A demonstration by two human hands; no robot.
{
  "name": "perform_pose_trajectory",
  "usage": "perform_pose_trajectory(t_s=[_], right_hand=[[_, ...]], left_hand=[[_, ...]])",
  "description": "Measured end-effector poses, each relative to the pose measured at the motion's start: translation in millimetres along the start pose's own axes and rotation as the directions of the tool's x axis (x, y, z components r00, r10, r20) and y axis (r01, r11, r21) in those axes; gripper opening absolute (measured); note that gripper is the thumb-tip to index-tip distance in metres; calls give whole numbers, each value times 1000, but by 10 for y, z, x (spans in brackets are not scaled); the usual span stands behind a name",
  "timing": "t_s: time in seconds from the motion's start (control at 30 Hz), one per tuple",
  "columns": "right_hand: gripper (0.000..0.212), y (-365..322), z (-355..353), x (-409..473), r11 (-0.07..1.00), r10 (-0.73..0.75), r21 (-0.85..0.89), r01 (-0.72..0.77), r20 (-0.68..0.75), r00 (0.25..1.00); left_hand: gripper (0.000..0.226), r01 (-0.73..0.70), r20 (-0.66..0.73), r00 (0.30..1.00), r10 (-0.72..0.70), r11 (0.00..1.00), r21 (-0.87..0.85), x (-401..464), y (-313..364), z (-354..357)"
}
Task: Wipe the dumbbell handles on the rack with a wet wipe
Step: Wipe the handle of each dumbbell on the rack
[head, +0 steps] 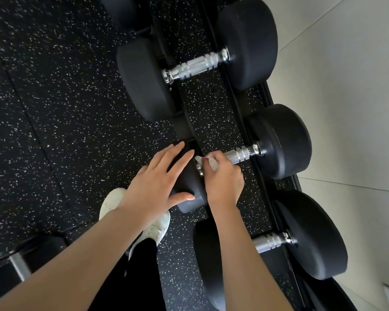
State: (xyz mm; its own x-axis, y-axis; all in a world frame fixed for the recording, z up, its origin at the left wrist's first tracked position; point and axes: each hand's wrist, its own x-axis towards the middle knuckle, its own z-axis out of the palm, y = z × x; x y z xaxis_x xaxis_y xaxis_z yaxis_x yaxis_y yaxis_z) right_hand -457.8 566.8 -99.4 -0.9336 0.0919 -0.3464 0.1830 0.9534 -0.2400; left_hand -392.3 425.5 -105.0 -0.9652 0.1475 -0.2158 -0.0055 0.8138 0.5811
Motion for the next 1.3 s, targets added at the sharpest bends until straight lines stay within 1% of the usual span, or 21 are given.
perform_pose_trajectory(t_s=[0.13, 0.23, 0.33, 0.4, 0.47, 0.57, 0.63, 0.7, 0.77, 0.87, 0.93, 1.0, 1.07, 1.13, 1.23, 1.3], right_hand=[[22, -7, -73, 126, 998, 22, -63, -24, -41, 999], [23, 20, -115, 236, 994, 33, -98, -43, -106, 994], [23, 109, -198, 358, 990, 60, -116, -86, -210, 976], [22, 172, -252, 423, 988, 78, -105, -114, -295, 952], [17, 212, -251, 445, 992, 69, -72, -103, -378, 923], [4, 204, -192, 442, 997, 49, -27, -74, -521, 852], [1, 214, -162, 413, 998, 61, 8, -68, -553, 831], [2, 241, -149, 357, 999, 50, 32, -38, -516, 855], [3, 270, -131, 276, 999, -22, 13, 31, -457, 889], [12, 286, -102, 130, 992, -105, 32, 124, -349, 931], [16, 272, -92, 29, 988, -124, 59, 143, -249, 960], [16, 224, -110, -58, 986, -120, 92, 136, -167, 979], [15, 130, -182, -95, 980, -96, 159, 119, -148, 984], [16, 5, -283, -75, 970, -65, 224, 98, -150, 986], [23, -210, -408, 18, 955, -46, 286, 79, -122, 991], [26, -349, -462, 99, 955, -38, 288, 71, -116, 992]], left_hand=[[86, 8, 6, 1000, -8, 1000, -8, -6, 3, 5], [86, 18, 2, 1000, -18, 1000, -17, -11, 10, 6], [86, 20, 3, 1000, -20, 1000, -19, -10, 10, 11], [87, 15, 4, 1000, -15, 1000, -13, -11, 2, 13], [87, 13, 5, 1000, -13, 1000, -14, -14, -3, 11], [87, 9, 2, 1000, -9, 1000, -15, -16, -9, 20], [87, 8, 2, 1000, -8, 1000, -17, -13, -13, 22], [87, 5, 2, 1000, -5, 1000, -16, -5, -14, 13], [88, 8, 13, 1000, -8, 1000, -14, 0, -7, 6], [87, 28, 65, 997, -28, 1000, -4, 1, 22, -32], [87, 49, 93, 994, -49, 999, 3, 21, 45, -77], [83, 59, 139, 988, -63, 998, 37, 44, 71, -158], [77, 18, 123, 992, -31, 994, 106, 78, 81, -260], [74, -17, 76, 997, 5, 988, 151, 110, 58, -355], [68, -11, -7, 1000, 12, 983, 181, 213, -34, -520], [69, 5, -40, 999, 3, 981, 193, 309, -116, -641]])
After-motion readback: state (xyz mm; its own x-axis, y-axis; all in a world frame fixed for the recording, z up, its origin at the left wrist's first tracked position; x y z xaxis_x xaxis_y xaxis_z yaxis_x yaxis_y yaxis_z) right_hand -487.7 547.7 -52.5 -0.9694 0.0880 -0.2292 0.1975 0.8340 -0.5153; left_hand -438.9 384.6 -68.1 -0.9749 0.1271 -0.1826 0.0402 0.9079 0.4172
